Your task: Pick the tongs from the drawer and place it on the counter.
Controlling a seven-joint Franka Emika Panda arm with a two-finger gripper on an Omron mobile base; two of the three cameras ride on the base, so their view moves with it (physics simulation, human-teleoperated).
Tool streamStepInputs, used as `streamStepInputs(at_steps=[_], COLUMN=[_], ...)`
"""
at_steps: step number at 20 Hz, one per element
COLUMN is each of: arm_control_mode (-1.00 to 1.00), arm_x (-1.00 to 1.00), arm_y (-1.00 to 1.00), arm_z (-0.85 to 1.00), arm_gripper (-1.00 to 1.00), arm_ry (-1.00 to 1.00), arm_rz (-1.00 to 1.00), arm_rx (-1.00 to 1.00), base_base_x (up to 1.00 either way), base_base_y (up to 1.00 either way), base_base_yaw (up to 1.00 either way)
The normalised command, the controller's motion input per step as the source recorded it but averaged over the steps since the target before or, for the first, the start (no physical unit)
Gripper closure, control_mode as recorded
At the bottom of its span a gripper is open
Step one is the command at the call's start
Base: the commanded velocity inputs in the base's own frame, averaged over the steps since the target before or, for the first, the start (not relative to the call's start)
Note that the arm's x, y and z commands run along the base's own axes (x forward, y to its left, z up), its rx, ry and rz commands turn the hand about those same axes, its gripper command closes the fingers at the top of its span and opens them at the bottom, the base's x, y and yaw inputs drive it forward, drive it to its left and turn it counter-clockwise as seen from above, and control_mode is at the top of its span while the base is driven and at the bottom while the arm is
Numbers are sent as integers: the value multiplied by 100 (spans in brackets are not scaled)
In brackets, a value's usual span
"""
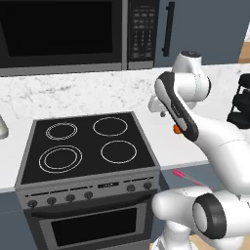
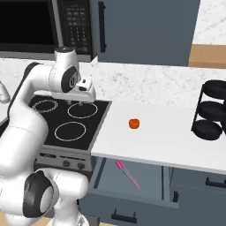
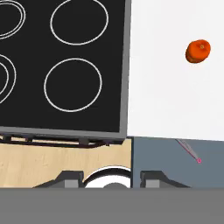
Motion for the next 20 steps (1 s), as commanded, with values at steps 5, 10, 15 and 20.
streamStepInputs(at_steps=[5,10,15,20], arm_control_mode=[-100,-100,-100,-100], arm_x=[-29,-91,-96,-57], arm_y=[-6,-4,-2,-8], arm_z=[0,-8,-24,-58], arm_gripper=[-100,-100,-100,-100], arm_ry=[0,-2,-2,-11], arm_rz=[0,-2,-5,-1], arm_rx=[0,-3,0,0], base_base_x=[0,0,0,0], base_base_y=[0,0,0,0], base_base_yaw=[0,0,0,0])
